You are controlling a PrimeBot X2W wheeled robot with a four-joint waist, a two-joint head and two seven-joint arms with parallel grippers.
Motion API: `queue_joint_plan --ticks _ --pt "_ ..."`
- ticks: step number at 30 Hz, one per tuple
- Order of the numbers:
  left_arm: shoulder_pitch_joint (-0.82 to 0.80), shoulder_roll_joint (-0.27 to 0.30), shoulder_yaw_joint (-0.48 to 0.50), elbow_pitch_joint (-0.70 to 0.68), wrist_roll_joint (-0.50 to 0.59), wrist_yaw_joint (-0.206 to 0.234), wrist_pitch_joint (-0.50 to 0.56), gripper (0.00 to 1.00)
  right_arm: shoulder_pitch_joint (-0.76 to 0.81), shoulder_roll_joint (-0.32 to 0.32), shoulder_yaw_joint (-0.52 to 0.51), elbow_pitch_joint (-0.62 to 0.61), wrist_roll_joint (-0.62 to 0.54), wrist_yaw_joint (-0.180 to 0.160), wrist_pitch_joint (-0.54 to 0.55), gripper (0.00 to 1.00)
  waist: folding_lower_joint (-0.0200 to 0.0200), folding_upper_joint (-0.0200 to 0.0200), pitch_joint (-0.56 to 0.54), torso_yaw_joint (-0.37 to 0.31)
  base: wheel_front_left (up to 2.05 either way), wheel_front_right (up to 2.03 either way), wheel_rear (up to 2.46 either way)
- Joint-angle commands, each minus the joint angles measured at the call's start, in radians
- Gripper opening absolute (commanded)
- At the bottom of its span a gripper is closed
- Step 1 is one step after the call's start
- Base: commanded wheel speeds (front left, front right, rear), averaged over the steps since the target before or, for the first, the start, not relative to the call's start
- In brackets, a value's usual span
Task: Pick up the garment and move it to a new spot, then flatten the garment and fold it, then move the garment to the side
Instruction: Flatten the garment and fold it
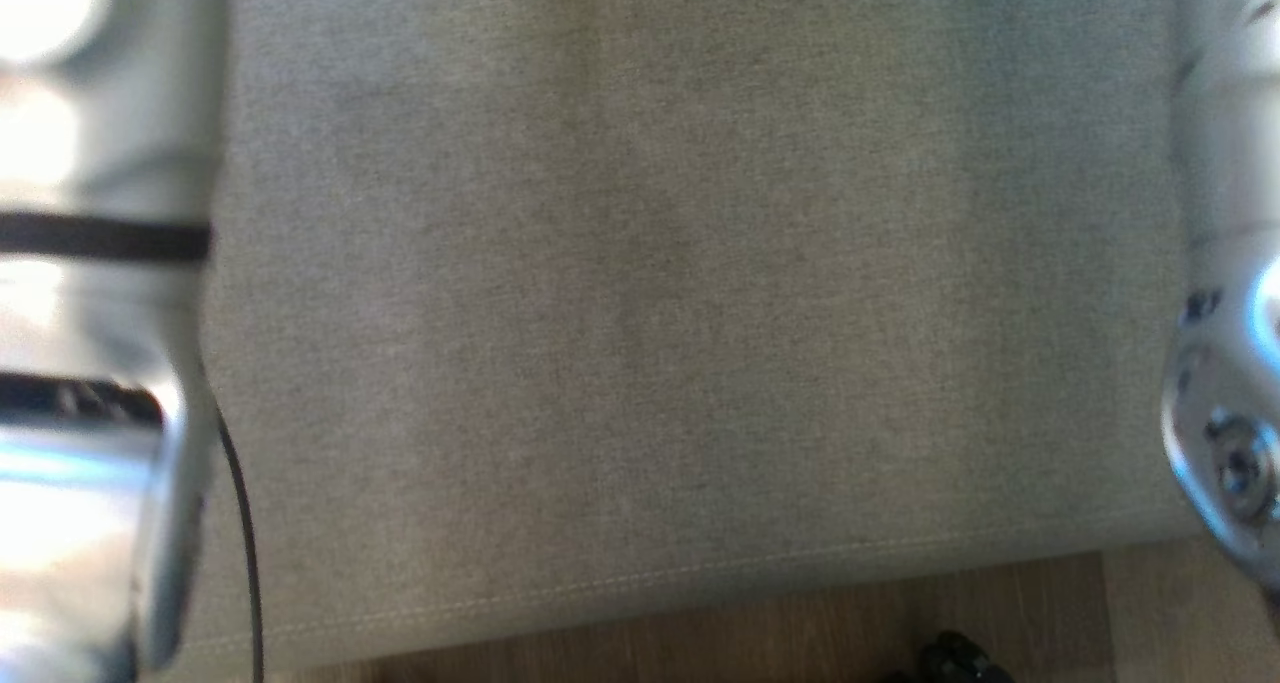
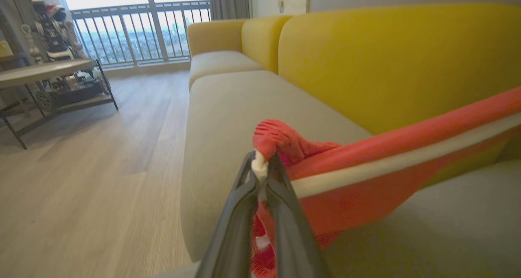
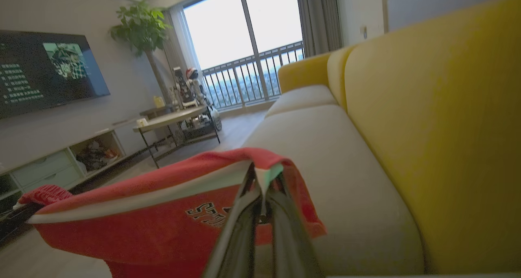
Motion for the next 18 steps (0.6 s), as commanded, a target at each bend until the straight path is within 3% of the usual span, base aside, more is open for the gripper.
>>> queue_joint_plan --ticks 1,9,18 --pt "0.035 0.036 -0.006 0.012 0.012 -0.003 -0.009 0.00 0.034 0.004 0.015 0.022 0.012 -0.008 0.031 0.00 0.0001 0.0000 -0.005 0.008 0.00 0.00 0.00" --pt "0.250 -0.011 -0.087 0.171 0.031 0.005 -0.085 0.00 0.155 -0.051 0.078 0.243 -0.059 -0.008 0.175 0.00 0.0001 0.0000 -0.050 0.041 0.00 0.00 0.00" --pt "0.356 -0.026 -0.163 0.283 0.057 -0.004 -0.107 0.00 0.221 -0.091 0.169 0.297 -0.045 -0.008 0.214 0.00 0.0001 0.0000 -0.118 0.059 0.00 0.00 0.00"
